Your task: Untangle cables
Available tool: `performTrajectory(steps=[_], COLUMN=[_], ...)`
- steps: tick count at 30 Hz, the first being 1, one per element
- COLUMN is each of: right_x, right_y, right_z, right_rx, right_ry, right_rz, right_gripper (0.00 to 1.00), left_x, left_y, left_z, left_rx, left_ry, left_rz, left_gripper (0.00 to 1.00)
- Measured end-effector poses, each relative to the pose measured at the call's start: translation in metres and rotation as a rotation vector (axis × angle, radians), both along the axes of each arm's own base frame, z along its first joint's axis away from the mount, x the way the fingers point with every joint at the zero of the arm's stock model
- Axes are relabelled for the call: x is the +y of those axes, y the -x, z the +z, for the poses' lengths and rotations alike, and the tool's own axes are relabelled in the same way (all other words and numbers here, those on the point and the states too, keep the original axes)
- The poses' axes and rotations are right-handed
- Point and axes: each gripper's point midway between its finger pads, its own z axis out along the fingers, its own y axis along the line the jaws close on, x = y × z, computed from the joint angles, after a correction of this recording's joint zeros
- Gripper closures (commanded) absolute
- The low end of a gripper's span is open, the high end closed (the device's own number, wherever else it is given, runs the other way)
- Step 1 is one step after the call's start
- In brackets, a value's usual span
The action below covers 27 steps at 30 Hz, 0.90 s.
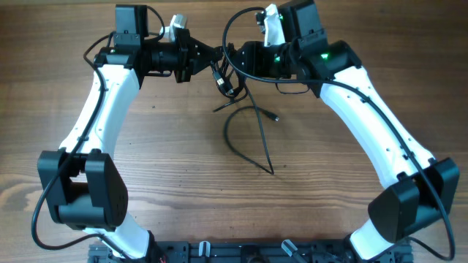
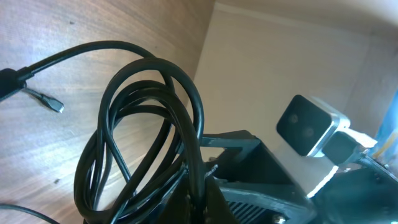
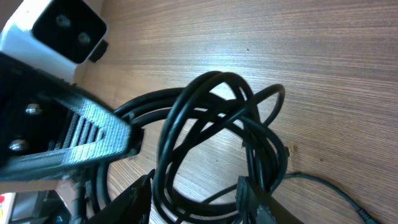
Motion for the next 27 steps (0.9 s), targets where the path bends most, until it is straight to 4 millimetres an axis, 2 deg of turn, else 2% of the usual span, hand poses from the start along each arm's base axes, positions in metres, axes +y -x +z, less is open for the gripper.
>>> performTrajectory(steps=[10,22,27], right_x=[0.006,0.023,0.028], right_y=[-0.004,0.0,-0.002], right_z=[0.007,-0.007,-0.014], right_rx=[-0.022,0.019,0.047], right_ry=[-0.039,-0.057,-0.067], right_rz=[0.012,0.045,0.032], right_gripper=[0.55,0.55,0.59], left_x=[-0.001,-0.001,-0.001], left_y=[0.001,0.004,0.005], left_z=[0.001,0.005,0.007], left_rx=[0.125,0.327,0.425], left_ry=[0.035,0.098,0.124], left_rz=[0.032,0.076,0.098], left_gripper=[0.96,0.96,0.96])
